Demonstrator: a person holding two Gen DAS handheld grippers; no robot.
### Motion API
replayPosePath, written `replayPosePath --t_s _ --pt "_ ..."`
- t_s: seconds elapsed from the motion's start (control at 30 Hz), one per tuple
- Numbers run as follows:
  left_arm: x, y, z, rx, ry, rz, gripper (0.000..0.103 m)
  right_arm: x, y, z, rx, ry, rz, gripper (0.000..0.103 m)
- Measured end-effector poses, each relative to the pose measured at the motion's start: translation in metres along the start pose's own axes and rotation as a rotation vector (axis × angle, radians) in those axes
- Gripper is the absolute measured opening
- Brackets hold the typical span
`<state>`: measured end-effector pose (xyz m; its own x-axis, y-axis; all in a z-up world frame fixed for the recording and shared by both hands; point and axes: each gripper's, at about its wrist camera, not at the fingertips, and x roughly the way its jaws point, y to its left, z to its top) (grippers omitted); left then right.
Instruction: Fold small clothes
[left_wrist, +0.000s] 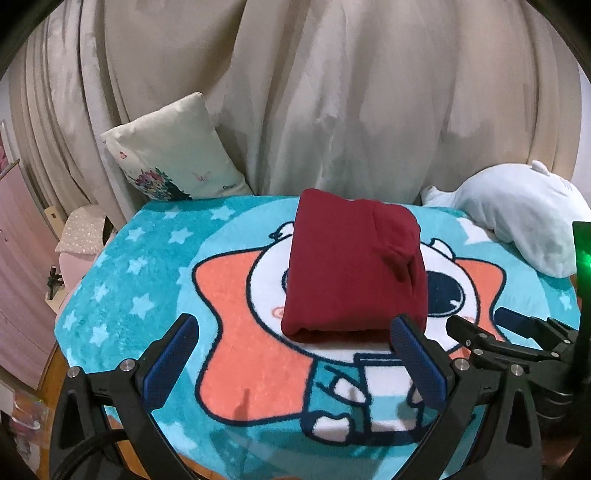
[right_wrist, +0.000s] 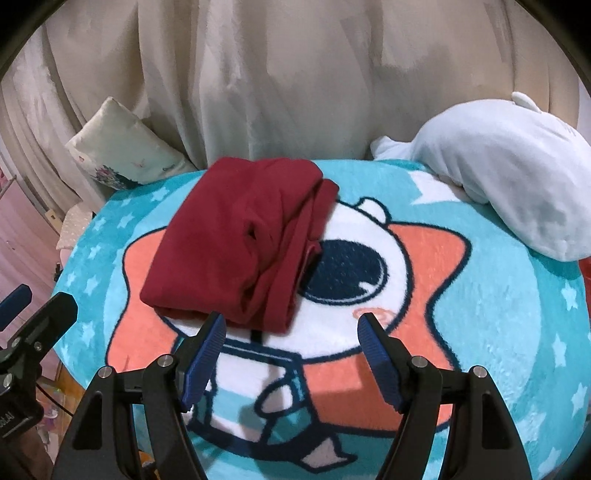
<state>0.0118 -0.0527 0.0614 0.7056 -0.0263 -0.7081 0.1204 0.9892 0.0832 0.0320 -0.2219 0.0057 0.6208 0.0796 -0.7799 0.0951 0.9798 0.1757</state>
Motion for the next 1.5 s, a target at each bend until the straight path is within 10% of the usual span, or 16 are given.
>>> replayPosePath --t_s 1.5 --pt "0.039 0.001 -0.011 -0.065 0.170 -0.129 0.103 0.024 0.006 -0.010 -0.035 0.073 -0.033 0.078"
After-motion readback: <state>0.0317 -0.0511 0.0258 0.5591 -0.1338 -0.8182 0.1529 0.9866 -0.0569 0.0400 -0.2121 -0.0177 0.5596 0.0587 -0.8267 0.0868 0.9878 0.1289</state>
